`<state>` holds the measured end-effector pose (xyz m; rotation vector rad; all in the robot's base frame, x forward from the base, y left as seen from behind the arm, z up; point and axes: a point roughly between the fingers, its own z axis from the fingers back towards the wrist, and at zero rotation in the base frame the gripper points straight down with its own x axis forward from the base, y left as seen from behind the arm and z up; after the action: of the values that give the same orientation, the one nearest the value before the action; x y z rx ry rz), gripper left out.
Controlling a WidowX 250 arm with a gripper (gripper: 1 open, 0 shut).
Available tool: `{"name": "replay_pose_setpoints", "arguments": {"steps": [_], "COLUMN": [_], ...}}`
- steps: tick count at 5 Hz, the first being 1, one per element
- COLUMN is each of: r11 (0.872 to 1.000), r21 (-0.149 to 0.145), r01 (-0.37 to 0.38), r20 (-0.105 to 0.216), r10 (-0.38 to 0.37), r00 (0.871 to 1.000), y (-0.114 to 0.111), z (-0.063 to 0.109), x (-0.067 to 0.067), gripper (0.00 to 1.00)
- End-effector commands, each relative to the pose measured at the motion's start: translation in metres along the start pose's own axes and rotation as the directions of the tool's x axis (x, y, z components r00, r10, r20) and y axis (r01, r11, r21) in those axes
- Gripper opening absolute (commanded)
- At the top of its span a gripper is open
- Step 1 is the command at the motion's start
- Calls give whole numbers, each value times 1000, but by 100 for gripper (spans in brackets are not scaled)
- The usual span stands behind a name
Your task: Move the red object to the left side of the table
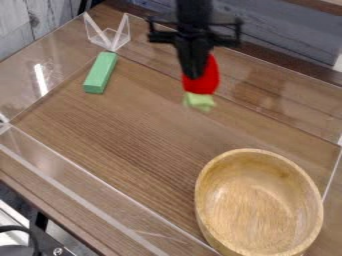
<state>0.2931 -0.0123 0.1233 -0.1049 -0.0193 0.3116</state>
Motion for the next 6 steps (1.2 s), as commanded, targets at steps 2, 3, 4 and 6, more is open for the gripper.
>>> {"name": "replay_pose_setpoints", "arguments": {"steps": [2,3,4,6], "r11": [997,995,993,997], "r21": [4,11,28,41], "r01": [-83,-95,-116,-68], "r20": [47,57,57,45], "r10": [83,94,114,66], "r00": [995,994,992,997], "y": [-22,-3,11,-11], "z": [8,22,24,11], "x": [3,16,16,8], "gripper": [0,0,0,0]}}
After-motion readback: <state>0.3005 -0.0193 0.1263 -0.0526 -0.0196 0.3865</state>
